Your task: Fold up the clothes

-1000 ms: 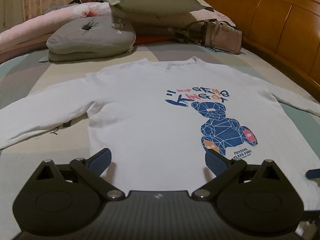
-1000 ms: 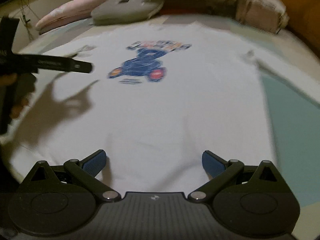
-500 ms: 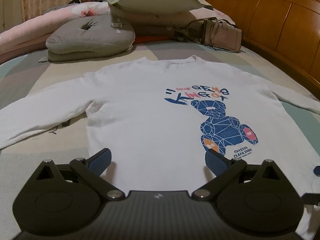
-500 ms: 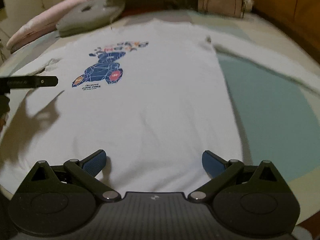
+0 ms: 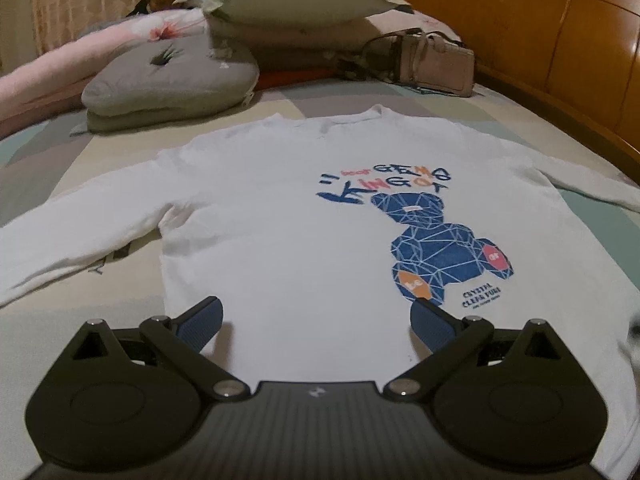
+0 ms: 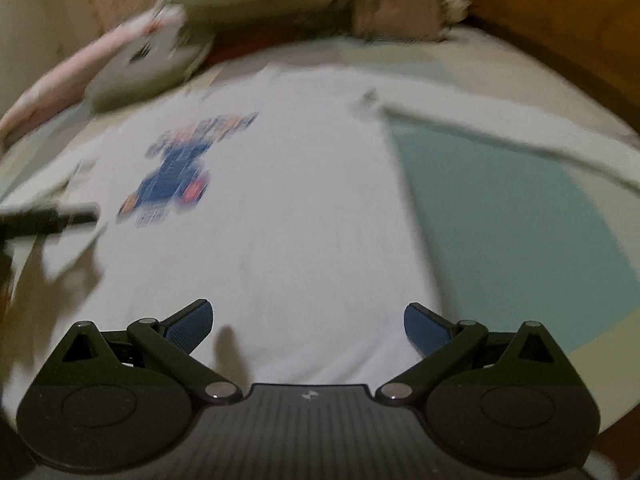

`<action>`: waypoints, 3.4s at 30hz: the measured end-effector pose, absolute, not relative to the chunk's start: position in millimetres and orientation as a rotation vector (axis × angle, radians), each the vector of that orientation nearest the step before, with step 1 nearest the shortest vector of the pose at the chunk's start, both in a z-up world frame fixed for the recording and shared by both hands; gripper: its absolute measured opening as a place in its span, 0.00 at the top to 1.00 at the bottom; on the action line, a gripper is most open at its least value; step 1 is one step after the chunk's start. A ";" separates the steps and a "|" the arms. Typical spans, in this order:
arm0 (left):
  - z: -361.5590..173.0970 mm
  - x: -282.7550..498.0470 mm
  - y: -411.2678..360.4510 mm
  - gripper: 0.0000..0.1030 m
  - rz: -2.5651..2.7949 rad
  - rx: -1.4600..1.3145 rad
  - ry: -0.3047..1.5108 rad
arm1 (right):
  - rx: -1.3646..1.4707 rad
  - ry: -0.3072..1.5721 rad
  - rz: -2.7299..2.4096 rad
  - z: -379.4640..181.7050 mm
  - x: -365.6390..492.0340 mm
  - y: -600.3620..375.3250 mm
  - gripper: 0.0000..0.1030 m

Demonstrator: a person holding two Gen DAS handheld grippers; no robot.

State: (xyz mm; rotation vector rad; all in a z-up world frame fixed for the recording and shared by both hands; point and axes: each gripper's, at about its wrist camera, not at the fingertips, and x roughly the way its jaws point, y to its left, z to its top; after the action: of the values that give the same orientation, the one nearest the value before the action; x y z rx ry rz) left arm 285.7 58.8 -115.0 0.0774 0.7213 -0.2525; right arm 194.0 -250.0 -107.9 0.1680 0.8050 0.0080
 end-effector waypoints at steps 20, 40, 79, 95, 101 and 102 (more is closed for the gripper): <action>-128.6 290.8 48.5 0.03 -0.252 0.133 0.734 | 0.146 0.758 -0.543 -137.4 340.2 -492.8 0.00; -130.3 292.8 50.3 0.02 -0.258 0.124 0.734 | 0.117 0.747 -0.536 -138.6 368.4 -505.1 0.00; -123.9 292.9 60.0 0.02 -0.226 0.084 0.702 | -0.027 0.656 0.025 -100.2 356.4 -300.0 0.00; -123.7 292.8 61.3 0.02 -0.228 0.082 0.701 | -0.096 0.805 0.282 -134.6 375.4 -232.7 0.00; -120.3 289.7 59.5 0.02 -0.230 0.086 0.681 | 0.028 0.711 0.179 -108.7 328.0 -268.6 0.00; -119.2 288.9 59.4 0.02 -0.236 0.083 0.677 | 0.069 0.690 0.140 -106.5 317.0 -282.3 0.00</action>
State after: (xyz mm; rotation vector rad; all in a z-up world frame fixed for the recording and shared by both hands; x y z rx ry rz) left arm 288.9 59.4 -119.2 0.0826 0.6773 -0.2359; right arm 317.0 -282.3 -106.5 0.0693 0.6903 0.1403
